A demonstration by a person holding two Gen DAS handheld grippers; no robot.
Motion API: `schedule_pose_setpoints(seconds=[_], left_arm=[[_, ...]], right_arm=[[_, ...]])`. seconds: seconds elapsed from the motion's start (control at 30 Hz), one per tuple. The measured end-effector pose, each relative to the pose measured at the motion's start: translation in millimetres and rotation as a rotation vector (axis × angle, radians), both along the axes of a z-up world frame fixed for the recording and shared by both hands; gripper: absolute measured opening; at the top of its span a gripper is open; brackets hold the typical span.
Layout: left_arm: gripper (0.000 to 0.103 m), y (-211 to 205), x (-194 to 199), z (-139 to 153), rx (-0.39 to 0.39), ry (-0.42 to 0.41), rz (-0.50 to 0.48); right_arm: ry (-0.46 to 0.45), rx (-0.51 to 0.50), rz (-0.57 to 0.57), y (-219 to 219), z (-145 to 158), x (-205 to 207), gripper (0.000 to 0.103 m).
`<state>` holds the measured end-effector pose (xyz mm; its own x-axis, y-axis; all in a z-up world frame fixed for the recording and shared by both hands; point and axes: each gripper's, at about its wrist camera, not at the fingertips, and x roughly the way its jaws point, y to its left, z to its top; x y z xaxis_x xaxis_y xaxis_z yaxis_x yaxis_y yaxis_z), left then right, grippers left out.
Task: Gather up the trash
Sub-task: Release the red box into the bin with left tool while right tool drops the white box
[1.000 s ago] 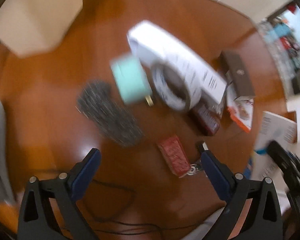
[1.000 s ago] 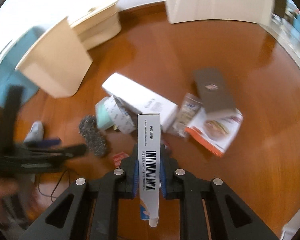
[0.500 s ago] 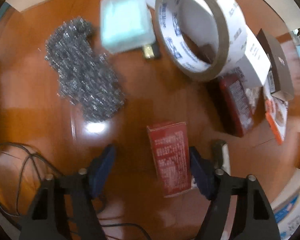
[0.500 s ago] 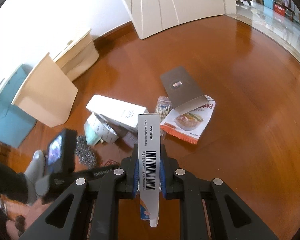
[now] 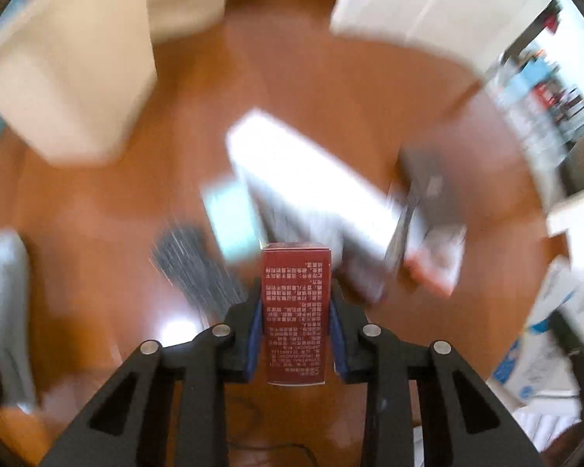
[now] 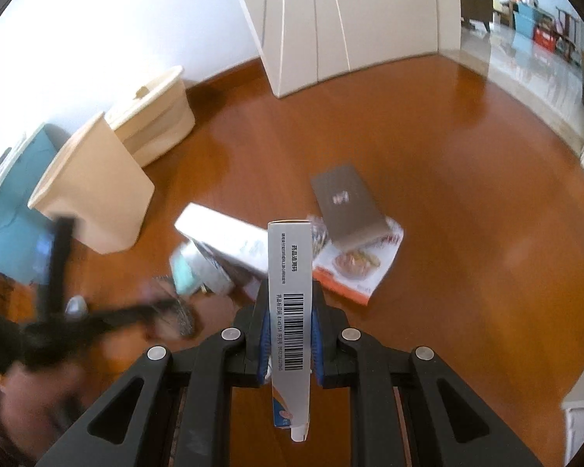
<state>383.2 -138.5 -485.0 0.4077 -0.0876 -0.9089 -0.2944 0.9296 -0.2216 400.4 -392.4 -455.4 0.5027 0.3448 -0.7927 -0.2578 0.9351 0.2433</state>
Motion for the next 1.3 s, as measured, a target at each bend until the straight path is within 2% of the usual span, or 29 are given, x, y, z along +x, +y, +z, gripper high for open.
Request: schedule_pose_setpoints(seconds=[0.13, 0.23, 0.4, 0.57, 0.7, 0.77, 0.87, 0.93, 1.0, 1.17, 1.27, 1.3], left_arm=[[0.028, 73, 10, 98, 0.032, -0.19, 0.046], [0.028, 122, 12, 150, 0.094, -0.289, 0.087], [0.028, 196, 23, 187, 0.174, -0.324, 0.149], [0.028, 258, 54, 188, 0.267, -0.277, 0.132], [0.029, 288, 77, 173, 0.32, -0.23, 0.117], [0.029, 299, 82, 168, 0.335, -0.209, 0.112], [0.03, 317, 90, 162, 0.315, -0.154, 0.098], [0.035, 324, 89, 154, 0.328, -0.13, 0.11], [0.051, 323, 86, 154, 0.326, -0.113, 0.117], [0.076, 335, 79, 160, 0.295, -0.135, 0.12], [0.076, 351, 67, 171, 0.272, -0.172, 0.15], [0.076, 362, 57, 176, 0.259, -0.188, 0.21]], right_arm=[[-0.053, 0.006, 0.024, 22, 45, -2, 0.018], [-0.087, 0.003, 0.062, 49, 77, -4, 0.018], [-0.132, -0.031, 0.159, 96, 125, -6, 0.018], [-0.15, -0.058, 0.228, 126, 164, 1, 0.018], [-0.158, -0.072, 0.275, 149, 181, 7, 0.018], [-0.152, -0.085, 0.298, 156, 184, 6, 0.018], [-0.139, -0.095, 0.345, 177, 188, 11, 0.018], [-0.131, -0.102, 0.373, 195, 192, 12, 0.018], [-0.123, -0.096, 0.393, 212, 196, 17, 0.018], [-0.101, -0.064, 0.418, 255, 205, 36, 0.018], [-0.108, -0.043, 0.433, 290, 215, 49, 0.018], [-0.106, -0.034, 0.438, 306, 216, 56, 0.018]])
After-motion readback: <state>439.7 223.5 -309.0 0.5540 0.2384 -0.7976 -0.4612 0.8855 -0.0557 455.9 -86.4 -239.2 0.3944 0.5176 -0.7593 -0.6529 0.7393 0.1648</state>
